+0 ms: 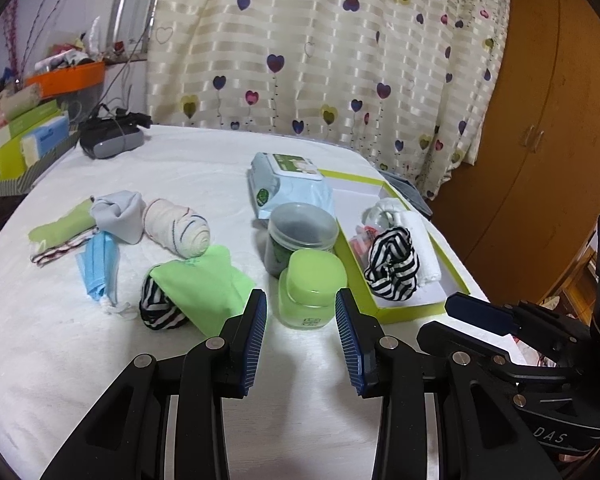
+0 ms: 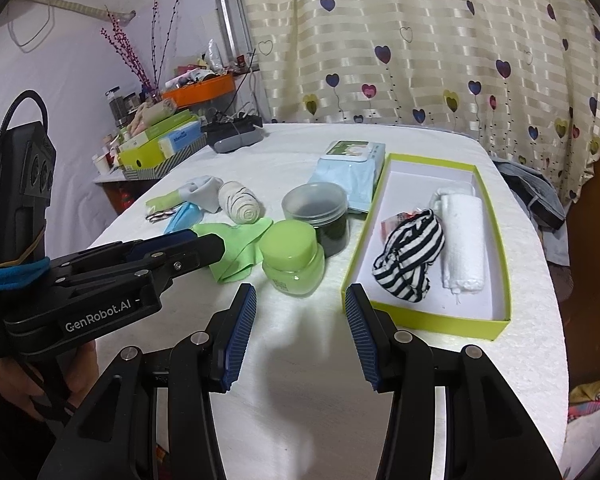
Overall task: Organize soft objects
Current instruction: 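Move both open grippers toward the striped sock ball and green cloth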
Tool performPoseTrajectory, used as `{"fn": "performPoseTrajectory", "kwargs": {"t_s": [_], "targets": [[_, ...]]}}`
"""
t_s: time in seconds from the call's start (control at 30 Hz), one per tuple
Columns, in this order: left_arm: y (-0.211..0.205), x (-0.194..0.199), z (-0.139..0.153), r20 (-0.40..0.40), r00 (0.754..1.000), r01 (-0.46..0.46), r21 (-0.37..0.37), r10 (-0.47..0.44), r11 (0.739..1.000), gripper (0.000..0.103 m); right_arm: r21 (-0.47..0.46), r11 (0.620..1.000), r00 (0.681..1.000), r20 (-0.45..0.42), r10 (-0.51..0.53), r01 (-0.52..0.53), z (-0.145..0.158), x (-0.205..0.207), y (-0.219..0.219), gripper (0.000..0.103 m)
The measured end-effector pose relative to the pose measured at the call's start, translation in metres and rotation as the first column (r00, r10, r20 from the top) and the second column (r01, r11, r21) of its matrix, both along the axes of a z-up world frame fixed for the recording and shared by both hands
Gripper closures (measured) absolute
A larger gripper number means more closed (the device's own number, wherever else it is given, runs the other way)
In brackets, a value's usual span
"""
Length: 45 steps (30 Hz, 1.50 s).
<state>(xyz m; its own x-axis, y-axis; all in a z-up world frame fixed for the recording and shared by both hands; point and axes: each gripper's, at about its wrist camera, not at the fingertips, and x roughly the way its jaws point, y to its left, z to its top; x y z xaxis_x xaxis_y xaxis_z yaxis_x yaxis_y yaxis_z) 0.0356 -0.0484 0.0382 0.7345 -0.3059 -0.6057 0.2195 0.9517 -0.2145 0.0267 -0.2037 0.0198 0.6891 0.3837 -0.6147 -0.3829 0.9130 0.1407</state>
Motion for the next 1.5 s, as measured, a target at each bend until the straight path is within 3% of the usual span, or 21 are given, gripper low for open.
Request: {"fn": "performPoseTrajectory", "kwargs": {"t_s": [0.67, 0.97, 1.5], "targets": [[0.055, 0.009, -0.014, -0.034, 0.993, -0.115, -0.004, 0.115, 0.993, 0.068, -0.003, 0.998, 0.997, -0.015, 0.07, -0.07, -0.003, 0.011, 0.03, 0.055], [0.073, 0.025, -0.023, -0.053, 0.988, -0.144, -0.009, 0.143, 0.99, 0.057, 0.0, 0.996, 0.995, -0.014, 0.094, -0.094, -0.003, 0.016, 0.04, 0.055], [0.099, 0.045, -0.057, -0.135, 0.972, -0.191, 0.027, 0.193, 0.981, 0.056, -0.002, 0.993, 0.993, -0.009, 0.121, -0.121, -0.002, 0.023, 0.05, 0.055]]}}
